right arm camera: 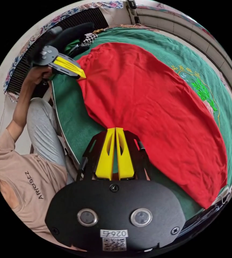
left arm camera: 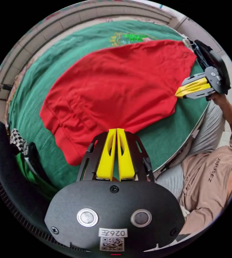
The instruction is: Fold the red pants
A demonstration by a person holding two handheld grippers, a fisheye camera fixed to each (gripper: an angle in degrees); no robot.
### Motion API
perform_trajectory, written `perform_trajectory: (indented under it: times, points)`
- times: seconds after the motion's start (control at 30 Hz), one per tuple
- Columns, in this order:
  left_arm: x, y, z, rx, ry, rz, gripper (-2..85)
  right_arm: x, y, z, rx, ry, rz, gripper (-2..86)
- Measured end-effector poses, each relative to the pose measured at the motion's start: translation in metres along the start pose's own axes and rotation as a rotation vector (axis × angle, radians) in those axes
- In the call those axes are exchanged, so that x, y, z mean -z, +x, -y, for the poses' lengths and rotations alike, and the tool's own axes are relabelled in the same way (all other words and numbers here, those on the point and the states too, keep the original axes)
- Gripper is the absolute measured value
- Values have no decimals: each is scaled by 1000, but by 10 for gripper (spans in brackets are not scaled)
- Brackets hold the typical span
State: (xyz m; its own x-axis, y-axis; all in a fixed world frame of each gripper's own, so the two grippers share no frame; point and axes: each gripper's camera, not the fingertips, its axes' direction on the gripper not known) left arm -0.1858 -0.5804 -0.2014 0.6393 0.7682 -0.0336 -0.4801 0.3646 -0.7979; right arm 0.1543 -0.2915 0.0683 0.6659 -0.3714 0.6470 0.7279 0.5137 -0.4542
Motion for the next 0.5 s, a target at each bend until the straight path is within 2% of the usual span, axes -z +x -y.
perform_trajectory:
  times: [0.1, 0.23, 0.4, 0.5]
  points:
    - [5, -22, -20, 30, 37, -159, -7, -1, -6, -19, 19, 14, -4, -4]
    - [22, -19, -33, 20, 46, -118, -7, -10, 5, -63, -25, 13, -76, -4]
    - [63, 5, -26, -11, 142, -21, -7, 3, 53, -158, -292, 204, -47, -5]
    - [103, 32, -16, -82, 345, -66, -6, 8, 84, -243, -519, 308, -92, -7]
